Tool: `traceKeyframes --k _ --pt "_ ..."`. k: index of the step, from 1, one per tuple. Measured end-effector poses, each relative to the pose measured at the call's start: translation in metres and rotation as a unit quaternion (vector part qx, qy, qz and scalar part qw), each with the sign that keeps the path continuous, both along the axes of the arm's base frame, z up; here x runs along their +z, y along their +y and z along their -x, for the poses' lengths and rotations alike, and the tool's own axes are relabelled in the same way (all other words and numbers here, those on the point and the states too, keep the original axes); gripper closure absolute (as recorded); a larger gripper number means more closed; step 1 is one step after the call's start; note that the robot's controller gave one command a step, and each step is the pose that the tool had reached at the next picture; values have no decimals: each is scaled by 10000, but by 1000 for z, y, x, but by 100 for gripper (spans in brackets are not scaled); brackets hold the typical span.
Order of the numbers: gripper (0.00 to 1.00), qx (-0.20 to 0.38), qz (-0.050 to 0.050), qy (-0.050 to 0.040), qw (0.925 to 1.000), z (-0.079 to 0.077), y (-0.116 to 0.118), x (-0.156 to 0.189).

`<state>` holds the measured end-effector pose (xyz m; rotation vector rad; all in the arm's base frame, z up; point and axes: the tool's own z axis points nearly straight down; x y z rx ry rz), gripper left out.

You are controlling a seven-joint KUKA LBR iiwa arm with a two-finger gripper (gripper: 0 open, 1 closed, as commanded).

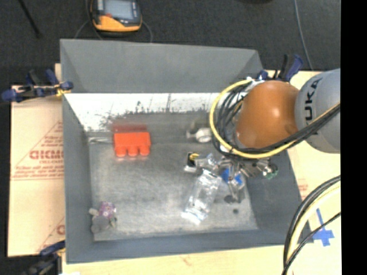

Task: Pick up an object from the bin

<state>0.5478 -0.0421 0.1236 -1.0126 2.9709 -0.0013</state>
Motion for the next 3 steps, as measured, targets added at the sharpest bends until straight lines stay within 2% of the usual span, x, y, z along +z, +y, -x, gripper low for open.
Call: traceKeyframes --k 1,2,3 --pt "0 4108 2 24 9117 3 28 -54" --pt "100 4087 -3 15 9127 2 28 -53" --pt "100 4077 -5 17 9131 2 28 -53"
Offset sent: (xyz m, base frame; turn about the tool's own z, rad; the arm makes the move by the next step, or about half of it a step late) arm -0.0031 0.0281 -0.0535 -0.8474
